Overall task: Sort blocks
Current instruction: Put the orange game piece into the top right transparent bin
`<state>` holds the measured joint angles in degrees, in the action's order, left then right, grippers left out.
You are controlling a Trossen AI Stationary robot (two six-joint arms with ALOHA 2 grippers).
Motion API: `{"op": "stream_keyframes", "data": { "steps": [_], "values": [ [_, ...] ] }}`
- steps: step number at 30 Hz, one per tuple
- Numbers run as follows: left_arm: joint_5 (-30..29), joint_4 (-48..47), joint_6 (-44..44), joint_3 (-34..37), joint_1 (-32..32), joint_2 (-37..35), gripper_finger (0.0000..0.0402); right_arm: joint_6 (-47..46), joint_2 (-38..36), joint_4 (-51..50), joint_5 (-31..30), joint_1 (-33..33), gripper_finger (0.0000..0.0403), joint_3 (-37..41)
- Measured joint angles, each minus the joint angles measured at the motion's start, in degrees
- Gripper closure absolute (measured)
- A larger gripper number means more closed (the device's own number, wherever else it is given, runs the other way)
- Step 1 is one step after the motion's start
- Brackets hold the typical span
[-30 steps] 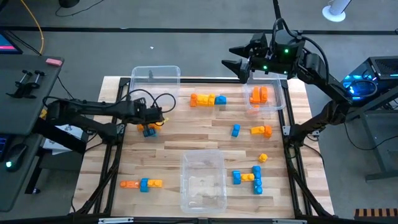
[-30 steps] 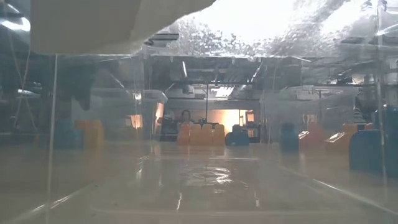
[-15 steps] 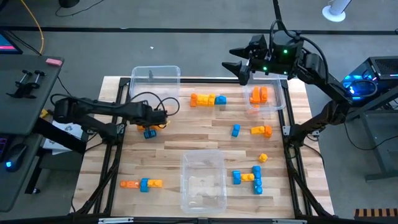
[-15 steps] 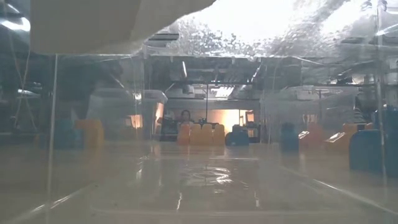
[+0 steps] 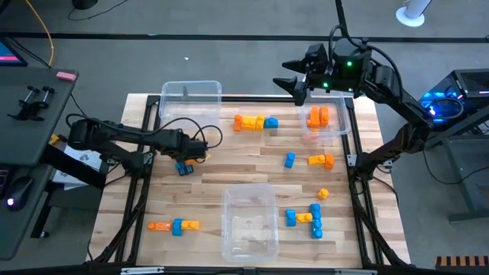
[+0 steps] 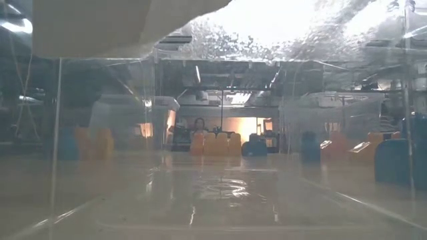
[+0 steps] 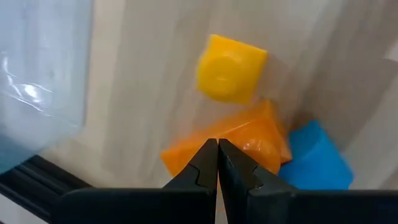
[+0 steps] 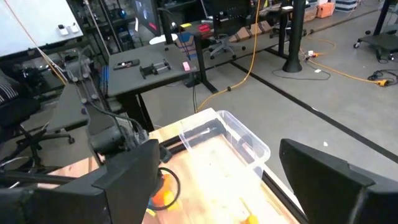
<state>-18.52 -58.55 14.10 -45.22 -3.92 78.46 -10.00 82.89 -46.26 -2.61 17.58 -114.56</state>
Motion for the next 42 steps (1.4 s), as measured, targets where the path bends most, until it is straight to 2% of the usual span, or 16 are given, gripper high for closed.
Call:
{"op": "stream_keyframes", "data": {
  "steps": [6,11,12,16,19,22,27,31,36,42],
  "values": [
    [1.6,-2.6,4.7,-2.4,4.2,0.0,0.0401,0.0,0.0,-0.3,0.0,0.0,0.0073,0.0],
    [-0.8,-10.7,4.3,-10.1,3.8,0.0,0.0401,0.0,0.0,-0.2,0.0,0.0,0.0073,0.0],
    [0.2,-12.3,3.9,-11.8,3.5,0.0,0.0401,0.0,0.0,-0.2,0.0,0.0,0.0073,0.0],
    [11.1,-12.8,3.5,-14.9,2.3,-0.9,0.0392,0.0,0.0,-0.3,0.0,0.0,0.0073,0.0],
    [14.7,-13.5,2.8,-13.7,1.5,-1.4,0.0358,0.0,0.0,-0.3,0.0,0.0,0.0073,0.0],
    [16.5,-13.1,4.2,-11.9,0.4,-1.3,0.0303,0.0,0.0,-0.3,0.0,0.0,0.0073,0.0],
    [16.7,-11.5,6.8,-10.7,-0.8,-1.3,0.0204,0.0,0.0,-0.3,0.0,0.0,0.0073,0.0],
    [16.1,-10.0,6.8,-10.7,-2.0,-1.3,0.0150,-0.2,0.0,-0.3,0.0,0.0,0.0073,0.0],
    [13.7,-9.9,6.8,-7.6,-3.3,-0.9,0.0125,-0.3,0.0,-0.3,0.0,0.0,0.0073,0.0],
    [15.3,-6.8,8.8,-1.8,-3.4,-0.6,0.0124,-1.6,0.0,-0.3,0.0,0.0,0.0073,0.0]
  ]
}}
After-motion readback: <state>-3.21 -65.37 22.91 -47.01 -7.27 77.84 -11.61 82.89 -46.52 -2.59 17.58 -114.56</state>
